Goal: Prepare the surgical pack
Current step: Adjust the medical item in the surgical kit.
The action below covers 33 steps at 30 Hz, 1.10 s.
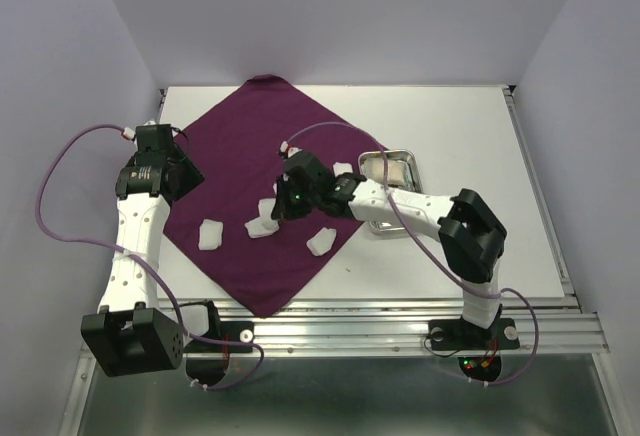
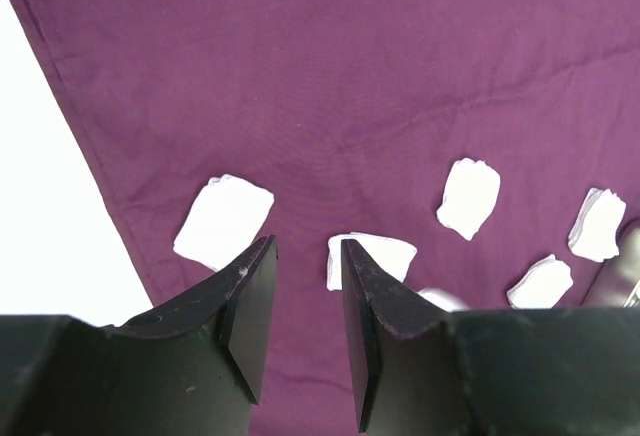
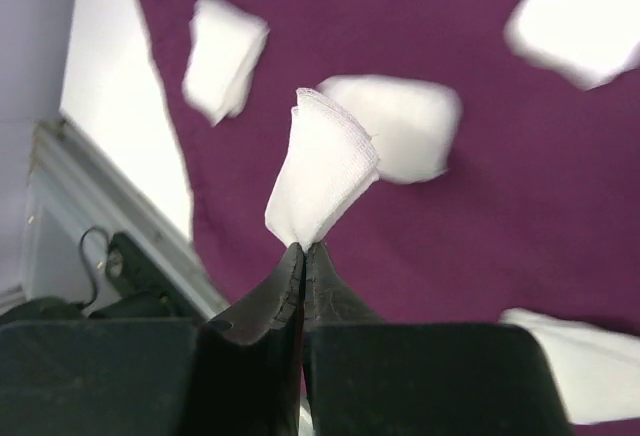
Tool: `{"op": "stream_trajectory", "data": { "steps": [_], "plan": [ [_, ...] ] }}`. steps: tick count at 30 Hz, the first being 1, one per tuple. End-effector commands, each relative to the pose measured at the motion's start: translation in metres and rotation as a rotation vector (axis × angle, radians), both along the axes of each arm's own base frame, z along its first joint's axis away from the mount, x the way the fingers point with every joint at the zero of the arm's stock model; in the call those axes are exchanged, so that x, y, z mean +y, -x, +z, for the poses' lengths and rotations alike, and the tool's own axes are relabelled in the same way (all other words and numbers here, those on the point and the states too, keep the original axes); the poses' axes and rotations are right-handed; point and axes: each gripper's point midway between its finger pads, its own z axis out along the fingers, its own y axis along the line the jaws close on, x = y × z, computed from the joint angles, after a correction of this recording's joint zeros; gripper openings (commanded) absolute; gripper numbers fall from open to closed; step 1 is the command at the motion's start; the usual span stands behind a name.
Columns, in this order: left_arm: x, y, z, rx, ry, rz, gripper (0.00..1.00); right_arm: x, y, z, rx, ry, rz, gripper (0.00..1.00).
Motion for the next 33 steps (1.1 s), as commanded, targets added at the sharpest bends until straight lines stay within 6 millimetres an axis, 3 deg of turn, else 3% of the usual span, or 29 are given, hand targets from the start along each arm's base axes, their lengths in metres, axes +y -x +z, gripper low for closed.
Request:
{"op": "stream_trajectory", "data": {
  "steps": [1, 3, 6, 11, 13, 22, 33],
  "plan": [
    [0.001, -0.002, 0.01, -0.047, -0.011, -0.008, 0.43, -0.025, -0.049, 0.03, -0.072, -0.028, -0.028, 0.01],
    [0.001, -0.002, 0.01, -0.047, -0.011, -0.009, 0.43, -0.035, -0.071, 0.028, -0.068, -0.03, -0.053, 0.01],
    [0.001, -0.003, 0.01, -0.049, -0.008, -0.011, 0.43, -0.039, -0.1, 0.01, -0.077, 0.002, -0.054, 0.01],
    [-0.001, -0.003, 0.009, -0.05, 0.003, -0.011, 0.43, -0.035, -0.126, -0.002, -0.051, 0.002, -0.041, 0.01],
    [-0.002, -0.002, 0.007, -0.046, 0.008, -0.015, 0.43, -0.032, -0.134, 0.002, -0.048, -0.017, -0.038, 0.01],
    [-0.002, -0.003, 0.007, -0.045, 0.011, -0.013, 0.43, -0.015, -0.13, -0.016, 0.029, -0.05, 0.002, 0.01],
    [-0.003, -0.003, 0.005, -0.041, 0.011, -0.014, 0.43, -0.013, -0.127, -0.034, 0.07, -0.047, 0.005, 0.01]
  ]
}}
